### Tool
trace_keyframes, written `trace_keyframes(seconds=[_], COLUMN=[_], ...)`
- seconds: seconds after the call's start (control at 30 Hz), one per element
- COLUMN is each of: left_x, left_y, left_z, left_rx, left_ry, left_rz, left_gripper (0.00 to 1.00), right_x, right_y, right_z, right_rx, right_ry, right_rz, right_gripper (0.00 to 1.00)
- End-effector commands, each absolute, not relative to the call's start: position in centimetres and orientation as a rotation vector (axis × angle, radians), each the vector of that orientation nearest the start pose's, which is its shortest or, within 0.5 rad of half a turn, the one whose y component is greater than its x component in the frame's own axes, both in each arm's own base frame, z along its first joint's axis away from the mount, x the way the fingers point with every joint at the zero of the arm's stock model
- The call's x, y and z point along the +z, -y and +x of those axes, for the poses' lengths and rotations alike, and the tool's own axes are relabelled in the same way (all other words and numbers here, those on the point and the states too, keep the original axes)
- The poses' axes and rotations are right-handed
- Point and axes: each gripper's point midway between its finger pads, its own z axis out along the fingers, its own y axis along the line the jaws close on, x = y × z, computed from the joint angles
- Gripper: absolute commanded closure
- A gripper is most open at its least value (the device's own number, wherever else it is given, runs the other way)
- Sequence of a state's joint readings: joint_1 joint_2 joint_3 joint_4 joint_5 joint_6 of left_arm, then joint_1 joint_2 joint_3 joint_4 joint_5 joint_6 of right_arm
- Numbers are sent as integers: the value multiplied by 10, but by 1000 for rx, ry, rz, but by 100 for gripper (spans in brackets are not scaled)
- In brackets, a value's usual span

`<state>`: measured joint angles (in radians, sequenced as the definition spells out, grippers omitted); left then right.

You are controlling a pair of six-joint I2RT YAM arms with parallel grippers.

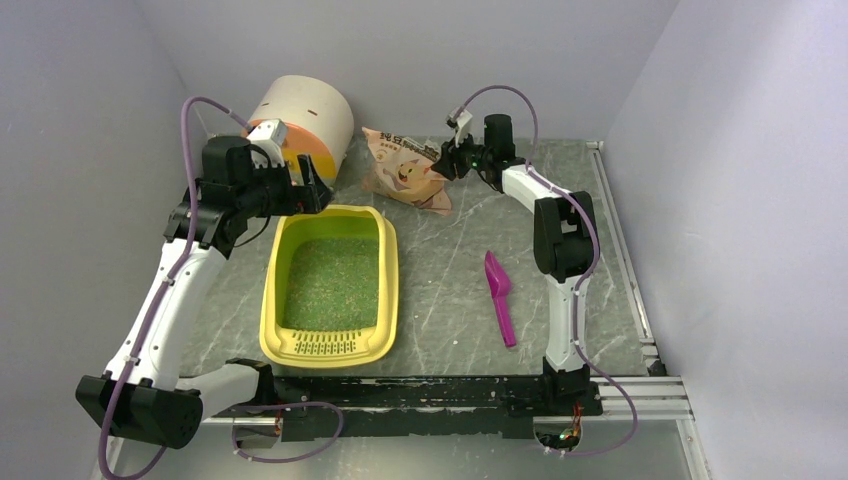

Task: Fill the litter box with clean litter
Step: Move the cat litter bag to the center of the board.

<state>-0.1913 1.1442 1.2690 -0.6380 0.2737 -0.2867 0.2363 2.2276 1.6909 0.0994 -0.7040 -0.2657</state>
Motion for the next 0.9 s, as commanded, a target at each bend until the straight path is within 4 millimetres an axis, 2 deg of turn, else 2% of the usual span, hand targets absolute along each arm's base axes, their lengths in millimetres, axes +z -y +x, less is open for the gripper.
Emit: trace_keyframes(seconds=[0.0,0.1,0.17,0.37,0.5,0.7,0.87], left_x=[308,308,307,302,299,297,294], left_y=[122,122,122,124,125,129,135], left_z=[312,310,308,303,299,293,292], left_rx=[-589,-592,-595,-615,-621,-650,-687], left_ry=[-2081,-2077,-2078,-2093,-2097,-2101,-2109], left_rz=[91,91,91,103,108,137,187], left_gripper=[1,1,1,1,1,1,1], right_x=[119,119,120,135,147,149,148], right_y=[-239,-238,-239,-234,-239,-243,-229], right_z=[559,555,551,540,524,480,438], right_rx=[658,656,661,616,640,680,669], right_ry=[-1728,-1743,-1740,-1717,-1730,-1847,-1929], right_rz=[-957,-967,-987,-997,-985,-955,-891], right_gripper=[57,67,79,100,100,100,100])
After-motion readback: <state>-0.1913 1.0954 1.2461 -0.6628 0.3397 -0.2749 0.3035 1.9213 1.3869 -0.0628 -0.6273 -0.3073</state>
